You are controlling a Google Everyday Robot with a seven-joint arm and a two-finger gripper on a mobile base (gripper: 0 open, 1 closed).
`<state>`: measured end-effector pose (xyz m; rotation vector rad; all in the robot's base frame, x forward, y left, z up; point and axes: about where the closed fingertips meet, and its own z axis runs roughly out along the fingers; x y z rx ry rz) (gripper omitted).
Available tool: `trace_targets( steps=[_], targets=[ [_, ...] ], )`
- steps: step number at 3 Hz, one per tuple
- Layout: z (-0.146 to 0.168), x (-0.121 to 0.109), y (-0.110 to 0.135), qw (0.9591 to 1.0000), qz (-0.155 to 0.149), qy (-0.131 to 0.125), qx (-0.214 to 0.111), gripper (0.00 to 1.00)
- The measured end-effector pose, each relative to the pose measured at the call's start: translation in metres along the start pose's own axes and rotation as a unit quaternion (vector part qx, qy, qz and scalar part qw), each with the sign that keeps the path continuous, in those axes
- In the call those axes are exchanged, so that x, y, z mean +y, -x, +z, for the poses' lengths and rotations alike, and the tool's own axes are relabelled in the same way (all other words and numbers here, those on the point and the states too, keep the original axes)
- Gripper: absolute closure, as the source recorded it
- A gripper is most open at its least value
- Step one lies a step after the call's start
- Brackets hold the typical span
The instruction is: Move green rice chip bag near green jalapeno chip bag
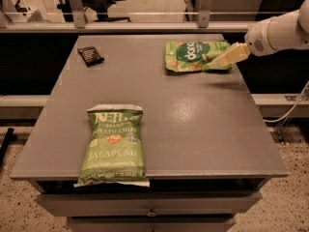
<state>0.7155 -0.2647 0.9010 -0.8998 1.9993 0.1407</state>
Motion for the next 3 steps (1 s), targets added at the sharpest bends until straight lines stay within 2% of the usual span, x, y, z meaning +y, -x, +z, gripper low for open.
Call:
trace_targets(
  steps=[1,2,3],
  targets=[
    [0.024,-0.006,-0.006,0.9998,0.020,0.000,-0.002,0.00],
    [0.042,0.002,-0.007,0.9992,0.030,0.027,0.001,0.19],
    [0.048,0.014,-0.005,0.9980,0.036,0.051,0.005,0.41]
  ],
)
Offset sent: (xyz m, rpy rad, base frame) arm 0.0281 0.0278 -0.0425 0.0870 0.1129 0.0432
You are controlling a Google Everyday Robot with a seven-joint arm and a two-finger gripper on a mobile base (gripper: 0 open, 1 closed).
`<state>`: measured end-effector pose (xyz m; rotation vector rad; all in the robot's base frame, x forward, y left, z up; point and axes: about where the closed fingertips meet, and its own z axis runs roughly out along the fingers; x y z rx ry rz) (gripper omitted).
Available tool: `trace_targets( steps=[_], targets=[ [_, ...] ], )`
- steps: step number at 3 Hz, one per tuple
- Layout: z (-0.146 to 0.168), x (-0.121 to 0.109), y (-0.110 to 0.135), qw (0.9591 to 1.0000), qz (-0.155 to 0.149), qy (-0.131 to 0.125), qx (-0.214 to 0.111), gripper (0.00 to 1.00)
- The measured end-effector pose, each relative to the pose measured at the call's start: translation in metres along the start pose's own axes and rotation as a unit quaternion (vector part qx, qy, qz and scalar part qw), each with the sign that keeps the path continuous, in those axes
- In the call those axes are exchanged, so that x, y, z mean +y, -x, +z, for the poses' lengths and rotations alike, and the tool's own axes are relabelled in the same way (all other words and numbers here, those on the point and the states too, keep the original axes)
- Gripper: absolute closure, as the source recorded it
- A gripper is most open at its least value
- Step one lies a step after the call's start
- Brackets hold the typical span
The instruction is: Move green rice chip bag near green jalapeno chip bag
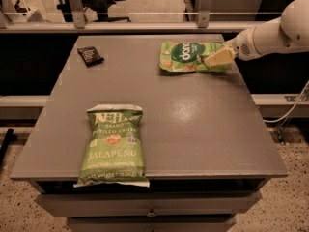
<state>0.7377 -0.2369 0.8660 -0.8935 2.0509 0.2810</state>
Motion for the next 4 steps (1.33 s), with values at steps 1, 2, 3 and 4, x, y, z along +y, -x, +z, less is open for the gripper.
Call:
trace_targets(
  steps=[1,2,3,4],
  targets=[
    [-0.005,0.014,0.005,0.9999,0.000,0.015,0.002,0.65],
    [-0.022,0.034,0.016,0.9997,-0.006,0.023,-0.009,0.88],
    [-0.046,0.058,0.032,0.9991,-0.007,0.022,-0.034,1.00],
    [-0.064,0.094,0.040,0.9979,-0.001,0.013,-0.063,1.00]
  ],
)
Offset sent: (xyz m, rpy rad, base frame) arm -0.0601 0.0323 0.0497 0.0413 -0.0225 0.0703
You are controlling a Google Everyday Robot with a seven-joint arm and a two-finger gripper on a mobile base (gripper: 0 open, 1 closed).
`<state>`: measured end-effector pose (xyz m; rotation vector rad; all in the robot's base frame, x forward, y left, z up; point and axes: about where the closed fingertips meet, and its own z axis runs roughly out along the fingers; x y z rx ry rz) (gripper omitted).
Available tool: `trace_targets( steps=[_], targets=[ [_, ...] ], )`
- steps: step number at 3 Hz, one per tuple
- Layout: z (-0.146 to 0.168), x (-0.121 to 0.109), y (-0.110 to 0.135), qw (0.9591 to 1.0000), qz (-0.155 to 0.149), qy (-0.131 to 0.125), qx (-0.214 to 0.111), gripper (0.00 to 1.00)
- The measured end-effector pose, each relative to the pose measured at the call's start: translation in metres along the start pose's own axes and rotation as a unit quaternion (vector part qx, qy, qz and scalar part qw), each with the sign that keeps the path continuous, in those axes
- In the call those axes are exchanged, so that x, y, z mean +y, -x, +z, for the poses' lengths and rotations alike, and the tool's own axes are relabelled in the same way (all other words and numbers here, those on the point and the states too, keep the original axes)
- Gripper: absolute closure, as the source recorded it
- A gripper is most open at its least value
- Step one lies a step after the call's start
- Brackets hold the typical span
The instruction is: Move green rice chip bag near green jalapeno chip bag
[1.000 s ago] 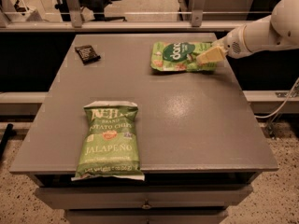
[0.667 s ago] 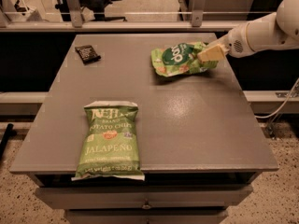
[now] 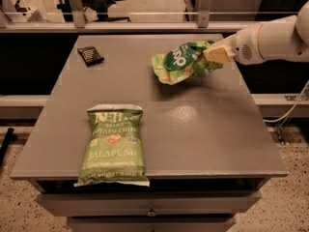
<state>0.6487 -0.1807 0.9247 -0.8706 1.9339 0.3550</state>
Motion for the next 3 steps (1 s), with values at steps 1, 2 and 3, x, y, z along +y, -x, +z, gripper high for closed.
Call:
trace_targets(
  steps=[1,2,3],
  targets=[
    [-0.001,0.039,-0.002,0.9995,0.025,-0.016,-0.011,1.00],
    [0.006,0.072,-0.009,0.9981,0.054,-0.030,-0.006,1.00],
    [0.008,0.091,-0.011,0.9963,0.079,-0.034,0.001,0.83]
  ],
)
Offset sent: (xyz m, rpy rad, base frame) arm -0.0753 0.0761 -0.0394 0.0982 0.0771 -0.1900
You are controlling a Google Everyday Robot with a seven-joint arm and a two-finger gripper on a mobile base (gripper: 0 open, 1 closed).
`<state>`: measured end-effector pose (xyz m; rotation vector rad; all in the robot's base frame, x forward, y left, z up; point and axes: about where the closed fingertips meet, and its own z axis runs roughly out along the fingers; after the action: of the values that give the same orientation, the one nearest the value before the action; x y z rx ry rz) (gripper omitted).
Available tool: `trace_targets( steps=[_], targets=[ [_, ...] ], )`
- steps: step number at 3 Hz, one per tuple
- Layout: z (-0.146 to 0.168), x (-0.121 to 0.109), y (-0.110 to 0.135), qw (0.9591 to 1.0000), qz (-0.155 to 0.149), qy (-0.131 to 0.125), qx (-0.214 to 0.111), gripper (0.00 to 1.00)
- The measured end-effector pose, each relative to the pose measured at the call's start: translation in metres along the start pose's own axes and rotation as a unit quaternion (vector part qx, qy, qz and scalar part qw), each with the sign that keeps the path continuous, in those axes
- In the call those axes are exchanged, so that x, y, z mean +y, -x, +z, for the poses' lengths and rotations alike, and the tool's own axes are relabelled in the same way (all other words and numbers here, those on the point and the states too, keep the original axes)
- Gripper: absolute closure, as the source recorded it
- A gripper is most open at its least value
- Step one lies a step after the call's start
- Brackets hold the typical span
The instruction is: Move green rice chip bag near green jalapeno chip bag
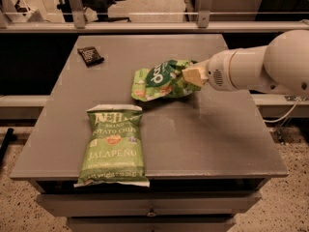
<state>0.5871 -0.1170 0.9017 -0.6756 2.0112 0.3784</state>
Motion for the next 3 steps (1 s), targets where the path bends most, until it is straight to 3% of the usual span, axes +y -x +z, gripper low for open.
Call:
trace_targets(
  steps=[2,3],
  targets=[
    [-0.009,0.017,0.001,0.9997,0.022,0.006,0.005,0.35],
    [-0.011,0.023,0.001,0.9995,0.028,0.009,0.006,0.04]
  ],
)
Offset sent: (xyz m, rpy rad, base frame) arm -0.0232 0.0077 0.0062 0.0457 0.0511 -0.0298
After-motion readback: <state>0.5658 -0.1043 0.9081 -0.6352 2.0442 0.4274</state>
